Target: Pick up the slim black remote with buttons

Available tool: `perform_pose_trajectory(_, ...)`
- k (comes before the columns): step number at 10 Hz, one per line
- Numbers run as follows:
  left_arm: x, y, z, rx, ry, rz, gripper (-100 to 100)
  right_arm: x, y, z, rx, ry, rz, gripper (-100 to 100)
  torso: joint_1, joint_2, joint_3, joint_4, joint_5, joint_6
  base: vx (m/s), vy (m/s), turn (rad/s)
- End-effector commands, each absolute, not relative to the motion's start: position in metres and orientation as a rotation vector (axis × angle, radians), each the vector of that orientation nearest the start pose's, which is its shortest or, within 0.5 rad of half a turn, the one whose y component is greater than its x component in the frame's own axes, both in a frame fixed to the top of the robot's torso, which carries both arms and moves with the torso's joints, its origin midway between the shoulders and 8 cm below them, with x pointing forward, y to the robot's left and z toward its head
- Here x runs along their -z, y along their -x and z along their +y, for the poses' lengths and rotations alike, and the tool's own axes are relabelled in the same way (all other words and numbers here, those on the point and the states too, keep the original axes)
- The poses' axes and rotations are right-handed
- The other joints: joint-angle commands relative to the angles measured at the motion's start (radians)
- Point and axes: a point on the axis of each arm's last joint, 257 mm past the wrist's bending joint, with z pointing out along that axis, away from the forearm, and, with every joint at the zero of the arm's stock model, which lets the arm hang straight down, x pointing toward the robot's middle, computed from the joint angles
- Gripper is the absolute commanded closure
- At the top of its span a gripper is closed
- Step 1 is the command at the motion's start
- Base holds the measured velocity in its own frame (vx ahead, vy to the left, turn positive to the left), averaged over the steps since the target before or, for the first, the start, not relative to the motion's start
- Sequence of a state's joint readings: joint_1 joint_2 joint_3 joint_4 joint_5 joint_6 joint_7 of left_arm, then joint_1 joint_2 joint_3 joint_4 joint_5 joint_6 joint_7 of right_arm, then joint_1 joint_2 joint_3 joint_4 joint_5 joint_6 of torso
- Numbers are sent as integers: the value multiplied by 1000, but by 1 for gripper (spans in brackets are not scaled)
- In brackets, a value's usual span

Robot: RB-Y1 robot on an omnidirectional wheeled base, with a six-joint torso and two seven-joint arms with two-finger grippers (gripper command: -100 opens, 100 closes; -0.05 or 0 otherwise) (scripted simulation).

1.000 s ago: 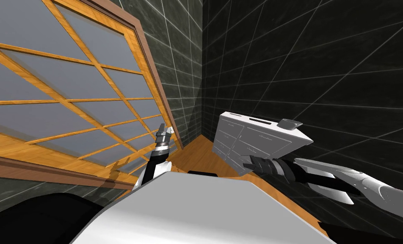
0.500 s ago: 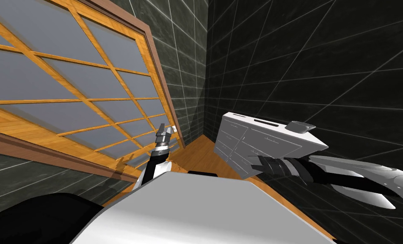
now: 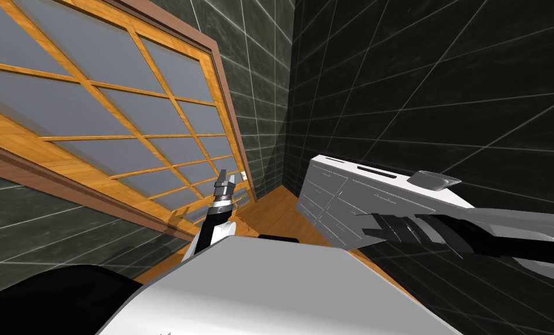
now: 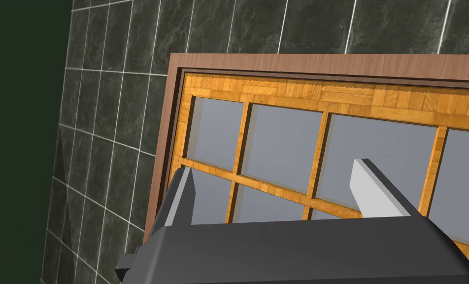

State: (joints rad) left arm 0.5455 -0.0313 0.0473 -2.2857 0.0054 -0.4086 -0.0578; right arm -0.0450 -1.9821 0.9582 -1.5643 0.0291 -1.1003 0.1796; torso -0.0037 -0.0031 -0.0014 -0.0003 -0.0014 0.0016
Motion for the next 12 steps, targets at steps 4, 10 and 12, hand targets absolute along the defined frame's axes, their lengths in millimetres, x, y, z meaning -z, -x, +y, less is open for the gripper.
perform_pose_trajectory(4, 5, -349, 308, 1157, 756, 681, 0, 161, -236, -463, -651, 872, 2439, -100, 0, -1, 0, 0, 0, 0, 16, -13, 81)
perform_pose_trajectory(10, 5, -349, 308, 1157, 756, 681, 0, 112, -214, -531, -405, 877, 2570, -100, -2, -4, -2, -1, -1, 0, 49, -33, 137)
perform_pose_trajectory(12, 5, -349, 308, 1157, 756, 681, 0, 96, -206, -549, -330, 867, 2606, -100, -1, -2, -1, 0, -1, 1, 40, -33, 68)
